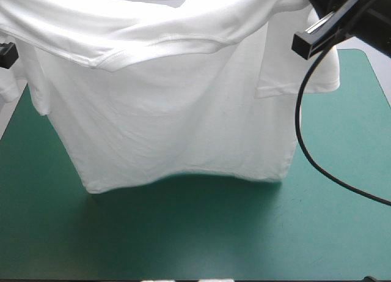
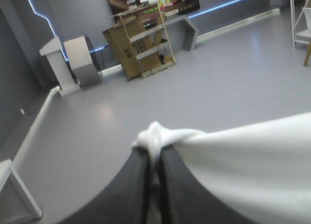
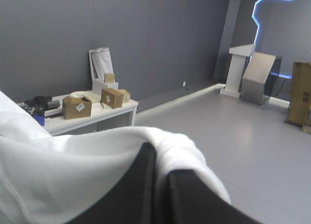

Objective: Fold the cloth

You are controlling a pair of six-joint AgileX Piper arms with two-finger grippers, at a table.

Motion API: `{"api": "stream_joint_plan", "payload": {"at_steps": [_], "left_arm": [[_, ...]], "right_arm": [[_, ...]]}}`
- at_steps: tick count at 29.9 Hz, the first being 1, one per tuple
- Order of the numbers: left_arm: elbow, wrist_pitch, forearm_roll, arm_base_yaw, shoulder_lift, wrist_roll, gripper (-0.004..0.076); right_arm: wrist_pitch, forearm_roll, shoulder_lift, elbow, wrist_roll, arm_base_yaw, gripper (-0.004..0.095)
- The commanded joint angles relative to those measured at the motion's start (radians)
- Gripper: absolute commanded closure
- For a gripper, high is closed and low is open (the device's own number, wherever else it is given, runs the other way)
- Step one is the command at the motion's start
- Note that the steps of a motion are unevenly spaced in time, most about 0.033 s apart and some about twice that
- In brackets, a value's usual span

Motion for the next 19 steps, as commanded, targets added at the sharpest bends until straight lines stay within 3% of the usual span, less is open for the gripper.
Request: {"api": "stream_joint_plan", "payload": {"at_steps": [1,5,13,19], "left_arm": [[-0.08,-0.112,-0.006,-0.005,-0.015,0.003,0.0705],[-0.117,-0.166,-0.002,-0.005,-0.015,0.025,0.0705],[-0.115,-0.148,-0.004,-0.005,0.09,0.047,0.0705],[-0.082,-0.135,-0.004,-0.005,0.195,0.047,0.0705]], "right_arm": [[-0.098,0.01,-0.023,-0.087,-0.023,0.002,0.0921],[-0.145,0.01,-0.023,-0.103,-0.03,0.002,0.0921],[-0.133,-0.009,0.059,-0.101,-0.03,0.002,0.0922],[-0.147,-0.193,0.206,-0.101,0.058,0.0,0.0922]]}}
